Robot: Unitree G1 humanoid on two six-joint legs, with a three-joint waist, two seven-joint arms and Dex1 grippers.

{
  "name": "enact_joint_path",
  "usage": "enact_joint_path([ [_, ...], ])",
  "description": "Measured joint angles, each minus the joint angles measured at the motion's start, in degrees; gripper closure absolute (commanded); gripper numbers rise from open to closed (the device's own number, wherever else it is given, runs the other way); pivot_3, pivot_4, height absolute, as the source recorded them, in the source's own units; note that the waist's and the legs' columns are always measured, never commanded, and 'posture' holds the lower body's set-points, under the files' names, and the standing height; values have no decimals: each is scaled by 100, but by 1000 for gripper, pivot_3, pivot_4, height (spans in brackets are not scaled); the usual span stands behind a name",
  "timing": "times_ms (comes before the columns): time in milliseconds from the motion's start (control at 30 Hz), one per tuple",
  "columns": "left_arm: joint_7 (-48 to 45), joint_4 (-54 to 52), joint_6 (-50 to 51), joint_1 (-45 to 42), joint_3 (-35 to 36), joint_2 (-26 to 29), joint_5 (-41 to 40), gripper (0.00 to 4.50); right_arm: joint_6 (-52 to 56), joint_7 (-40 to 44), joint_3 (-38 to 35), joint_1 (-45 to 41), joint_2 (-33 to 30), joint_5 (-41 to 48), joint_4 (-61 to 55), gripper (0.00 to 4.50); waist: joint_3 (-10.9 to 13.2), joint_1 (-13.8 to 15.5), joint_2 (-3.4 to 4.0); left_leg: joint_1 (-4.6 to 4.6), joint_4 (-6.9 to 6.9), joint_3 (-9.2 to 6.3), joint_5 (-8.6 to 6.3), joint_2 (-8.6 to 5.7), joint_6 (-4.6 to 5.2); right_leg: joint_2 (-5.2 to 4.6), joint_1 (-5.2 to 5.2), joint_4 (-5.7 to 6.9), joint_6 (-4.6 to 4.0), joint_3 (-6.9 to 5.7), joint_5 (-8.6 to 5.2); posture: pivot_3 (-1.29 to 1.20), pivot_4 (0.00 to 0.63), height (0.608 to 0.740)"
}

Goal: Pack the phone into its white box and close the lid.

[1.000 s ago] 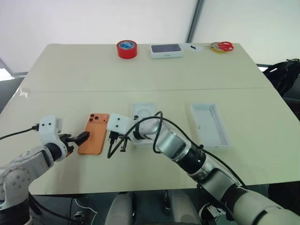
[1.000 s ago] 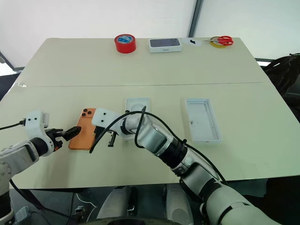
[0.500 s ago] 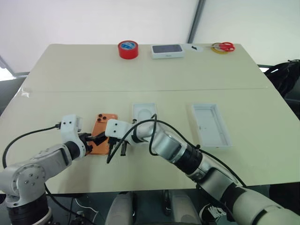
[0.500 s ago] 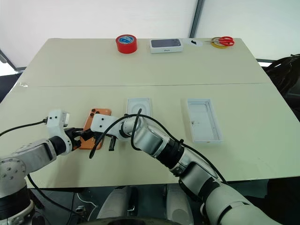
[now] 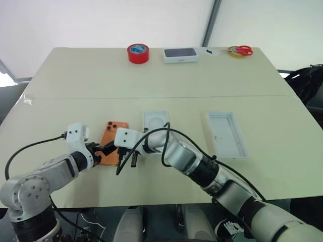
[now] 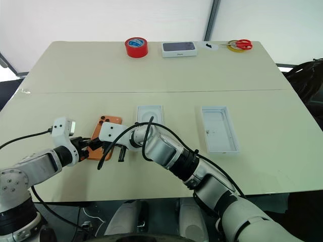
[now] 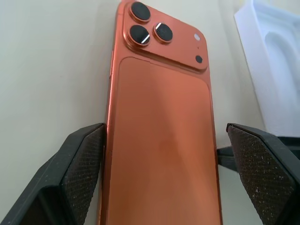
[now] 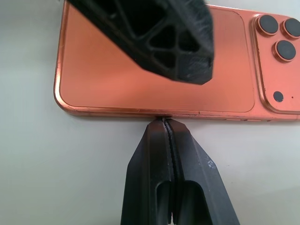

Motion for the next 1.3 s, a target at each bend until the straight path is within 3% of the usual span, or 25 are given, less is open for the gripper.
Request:
enact_joint_path([
  [367,-9,323,151,-428,367,-68,-307,195,-3,8,-22,2,-9,0,1,4497,0,-11,-1,0,0,-1,0,0,-1,0,0,0,1,-1,1,0,150,732],
  [733,-402,328,230,-173,140,358,-363,195,-4,7,-22,3,-9,0,1,4497,0,-15,0,0,-1,-1,0,0,-1,-1,-2,-1,-1,-1,-1,0,150,732],
  [900,-715,269,214,33,-182,359,-605,195,-11,-3,-17,8,-1,2,0,4497,1,-32,0,-1,-3,0,0,2,-1,-2,-6,-1,-2,0,-1,0,150,732],
  [1300,-714,457,27,55,-203,442,-743,195,-22,6,-15,9,-6,2,0,4497,1,-27,0,-1,-6,1,0,3,-1,-1,-8,-2,-3,-1,-2,0,150,732],
])
